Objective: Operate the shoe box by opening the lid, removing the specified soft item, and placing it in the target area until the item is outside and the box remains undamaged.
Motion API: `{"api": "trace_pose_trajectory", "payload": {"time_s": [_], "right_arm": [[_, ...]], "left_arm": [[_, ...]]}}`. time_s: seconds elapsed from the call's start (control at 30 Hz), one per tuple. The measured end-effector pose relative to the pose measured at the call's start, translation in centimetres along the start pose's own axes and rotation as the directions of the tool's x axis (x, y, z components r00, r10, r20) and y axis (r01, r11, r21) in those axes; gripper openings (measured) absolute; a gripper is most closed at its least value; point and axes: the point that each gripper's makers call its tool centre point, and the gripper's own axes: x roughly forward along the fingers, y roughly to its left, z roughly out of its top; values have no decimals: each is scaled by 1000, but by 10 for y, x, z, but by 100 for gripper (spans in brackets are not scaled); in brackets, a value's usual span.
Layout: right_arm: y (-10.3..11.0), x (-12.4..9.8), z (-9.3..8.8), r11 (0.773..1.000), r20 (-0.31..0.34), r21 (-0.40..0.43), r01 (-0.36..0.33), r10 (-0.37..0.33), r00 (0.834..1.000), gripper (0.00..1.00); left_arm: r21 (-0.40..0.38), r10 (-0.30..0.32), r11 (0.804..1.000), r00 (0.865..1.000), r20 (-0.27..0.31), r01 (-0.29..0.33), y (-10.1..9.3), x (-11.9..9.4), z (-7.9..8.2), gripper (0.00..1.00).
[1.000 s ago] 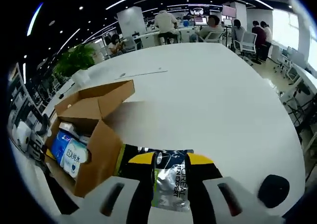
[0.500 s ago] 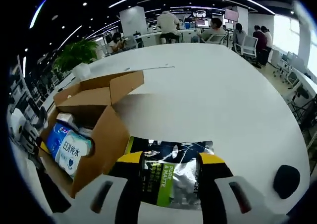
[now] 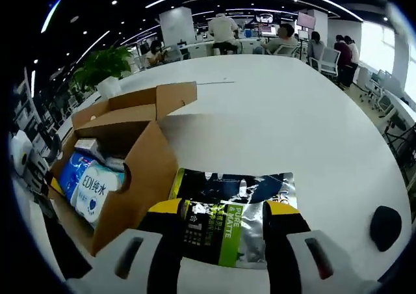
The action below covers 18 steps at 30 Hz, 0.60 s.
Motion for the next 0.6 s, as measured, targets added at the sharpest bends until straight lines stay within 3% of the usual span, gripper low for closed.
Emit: {"api": "trace_pose_trajectory", "payload": {"time_s": [0.27, 0.37, 0.43, 0.53, 0.57, 0.6], "right_arm": [[2, 7, -6, 998, 0, -58, 8, -8, 1000, 52], [-1, 11, -10, 990, -13, -137, 16, -18, 1000, 52], [-2, 13, -12, 991, -23, -130, 6, -10, 1000, 52], [-5, 16, -25, 990, -82, -141, 7, -19, 996, 55], [-4, 17, -37, 991, -139, -135, -11, -8, 990, 54], [-3, 18, -31, 992, -86, -121, -18, 7, 996, 53]], "left_arm": [[-3, -1, 1000, 1000, -1, 1, 0, 1, -1, 2], [0, -2, 1000, 1000, 0, 2, 0, 1, -1, 2], [-1, -3, 1000, 1000, -1, 3, 0, 1, -1, 2], [-1, -2, 1000, 1000, 0, 2, 0, 1, -1, 2], [0, -2, 1000, 1000, 0, 2, 0, 1, -1, 2], [0, -1, 1000, 1000, 0, 1, 0, 1, -1, 2]]}}
